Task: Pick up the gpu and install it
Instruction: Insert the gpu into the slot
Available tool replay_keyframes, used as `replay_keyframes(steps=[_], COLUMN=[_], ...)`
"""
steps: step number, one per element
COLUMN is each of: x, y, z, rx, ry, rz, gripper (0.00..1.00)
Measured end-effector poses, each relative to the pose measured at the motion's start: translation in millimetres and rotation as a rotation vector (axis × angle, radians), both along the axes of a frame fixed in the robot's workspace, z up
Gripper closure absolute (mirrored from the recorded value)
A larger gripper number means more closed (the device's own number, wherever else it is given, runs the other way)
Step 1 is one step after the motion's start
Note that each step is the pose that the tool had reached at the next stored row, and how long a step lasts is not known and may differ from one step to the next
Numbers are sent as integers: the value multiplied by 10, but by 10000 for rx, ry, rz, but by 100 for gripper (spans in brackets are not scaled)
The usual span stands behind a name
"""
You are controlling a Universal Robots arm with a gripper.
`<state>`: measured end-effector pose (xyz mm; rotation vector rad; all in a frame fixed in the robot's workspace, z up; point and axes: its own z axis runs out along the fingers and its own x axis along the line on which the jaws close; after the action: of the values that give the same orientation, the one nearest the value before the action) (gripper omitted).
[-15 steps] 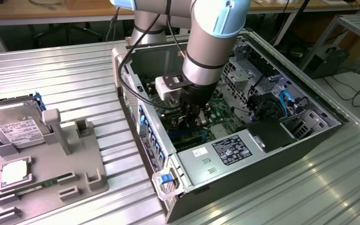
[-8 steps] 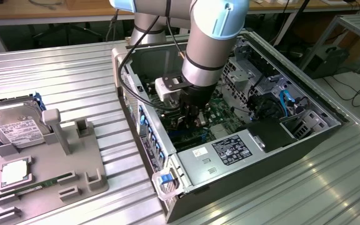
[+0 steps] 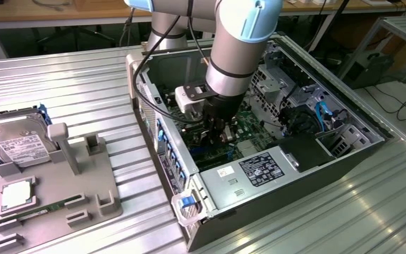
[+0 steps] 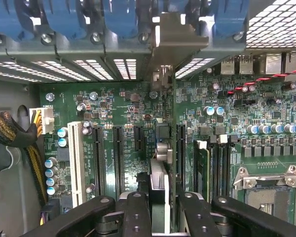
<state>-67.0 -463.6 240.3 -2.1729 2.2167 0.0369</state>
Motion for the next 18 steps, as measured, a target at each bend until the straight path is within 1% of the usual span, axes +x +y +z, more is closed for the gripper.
replay_keyframes(steps=[7,9,14,18], x=[0,0,0,0], y=[-1,-1,-2,-1], z=[-1,-15,-62,-77], rx=[-2,-1,-9,-2], ry=[1,0,21,26], rz=[-1,-1,0,-1], gripper=[73,73,73,73])
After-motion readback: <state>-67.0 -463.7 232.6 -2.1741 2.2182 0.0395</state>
